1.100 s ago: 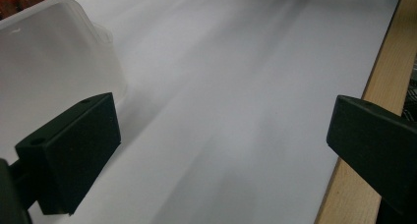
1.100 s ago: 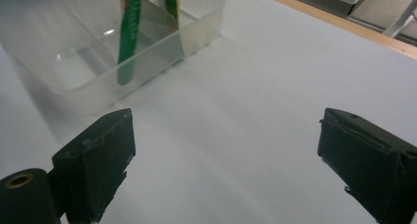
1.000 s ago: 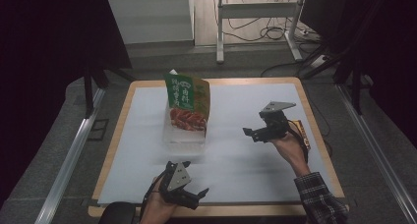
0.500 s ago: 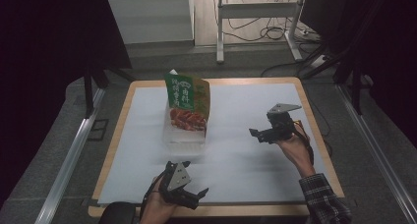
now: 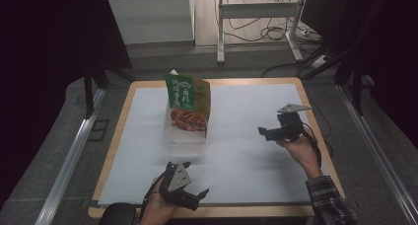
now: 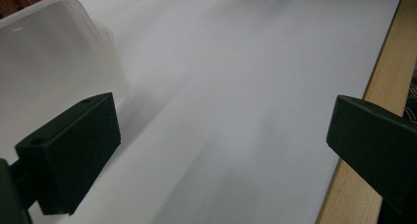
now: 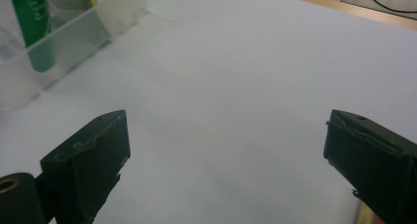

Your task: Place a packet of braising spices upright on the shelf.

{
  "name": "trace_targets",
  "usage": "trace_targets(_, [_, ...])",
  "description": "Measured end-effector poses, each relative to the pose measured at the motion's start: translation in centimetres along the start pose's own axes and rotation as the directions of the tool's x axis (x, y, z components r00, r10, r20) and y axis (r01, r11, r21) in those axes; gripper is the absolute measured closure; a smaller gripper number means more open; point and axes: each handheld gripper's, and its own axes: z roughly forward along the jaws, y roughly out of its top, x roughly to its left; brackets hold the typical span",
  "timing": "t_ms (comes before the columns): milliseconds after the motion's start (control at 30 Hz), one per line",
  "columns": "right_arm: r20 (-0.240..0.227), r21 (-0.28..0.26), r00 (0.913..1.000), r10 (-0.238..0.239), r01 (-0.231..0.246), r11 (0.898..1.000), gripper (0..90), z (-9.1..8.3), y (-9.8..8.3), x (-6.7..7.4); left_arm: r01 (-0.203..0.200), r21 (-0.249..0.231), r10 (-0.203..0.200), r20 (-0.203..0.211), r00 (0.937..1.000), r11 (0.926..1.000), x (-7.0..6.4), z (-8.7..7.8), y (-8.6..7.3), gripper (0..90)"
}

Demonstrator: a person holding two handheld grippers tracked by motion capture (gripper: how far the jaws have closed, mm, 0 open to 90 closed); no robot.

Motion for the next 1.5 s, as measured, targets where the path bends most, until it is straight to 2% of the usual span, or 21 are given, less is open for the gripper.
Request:
trace_targets(400, [0.101, 0.035, 0.9943, 0.036, -0.040, 0.999, 3.3, -1.1, -1.0, -2.3, 0.000, 0.001, 0.000, 0.001, 1.0000, 1.0000, 0.0, 0.0, 0.0, 0.0])
trace_targets(600, [0.130, 0.049, 0.9901, 0.054, -0.060, 0.997, 4.3, -1.3, -1.5, -2.9, -0.002, 0.002, 0.002, 0.001, 1.0000, 1.0000, 0.0, 0.0, 0.0, 0.0])
trace_targets(733, [0.176, 0.061, 0.9822, 0.065, -0.077, 0.995, 6.7, -1.5, -2.0, -3.5, -0.003, 0.002, 0.003, 0.001, 1.0000, 1.0000, 0.0, 0.0, 0.0, 0.0])
trace_targets(933, [0.222, 0.069, 0.9735, 0.055, -0.072, 0.995, 8.7, -1.7, -2.4, -4.0, -0.004, 0.004, 0.004, 0.001, 1.0000, 1.0000, 0.0, 0.0, 0.0, 0.0])
trace_targets(1167, [0.255, 0.073, 0.9649, 0.063, -0.084, 0.994, 10.4, -2.1, -3.1, -4.7, -0.004, 0.005, 0.004, 0.001, 1.0000, 1.0000, 0.0, 0.1, 0.0, 0.0])
trace_targets(1333, [0.287, 0.090, 0.9545, 0.081, -0.111, 0.990, 12.6, -2.1, -3.9, -5.5, -0.006, 0.006, 0.006, 0.000, 1.0000, 1.0000, -0.1, 0.1, 0.0, 0.0])
trace_targets(1500, [0.298, 0.098, 0.9488, 0.104, -0.139, 0.986, 13.6, -2.0, -4.5, -5.9, -0.007, 0.007, 0.007, 0.000, 1.0000, 1.0000, -0.1, 0.1, 0.0, 0.0])
